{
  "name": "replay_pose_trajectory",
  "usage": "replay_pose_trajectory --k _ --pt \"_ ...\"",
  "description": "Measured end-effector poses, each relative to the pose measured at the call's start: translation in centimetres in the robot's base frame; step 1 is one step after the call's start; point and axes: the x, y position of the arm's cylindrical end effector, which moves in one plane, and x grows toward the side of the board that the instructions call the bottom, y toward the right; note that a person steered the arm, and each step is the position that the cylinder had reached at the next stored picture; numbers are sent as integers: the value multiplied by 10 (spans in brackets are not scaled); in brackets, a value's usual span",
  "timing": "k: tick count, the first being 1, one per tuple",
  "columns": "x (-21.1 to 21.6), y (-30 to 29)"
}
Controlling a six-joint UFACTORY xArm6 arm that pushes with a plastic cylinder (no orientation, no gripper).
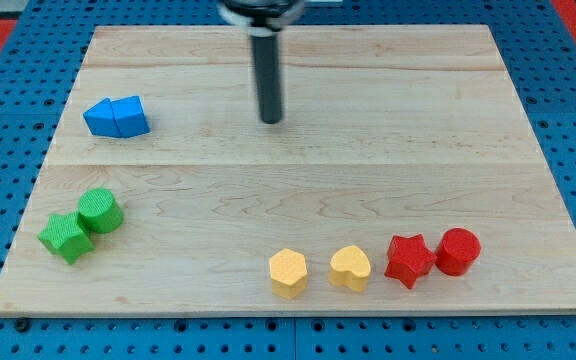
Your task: Place the red star top of the red circle
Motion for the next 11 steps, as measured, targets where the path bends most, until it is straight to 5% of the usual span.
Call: replay_pose_trajectory --k 2,6,9,11 --pt "66 134" --pt "237 229" --pt "246 68" --pt "239 96"
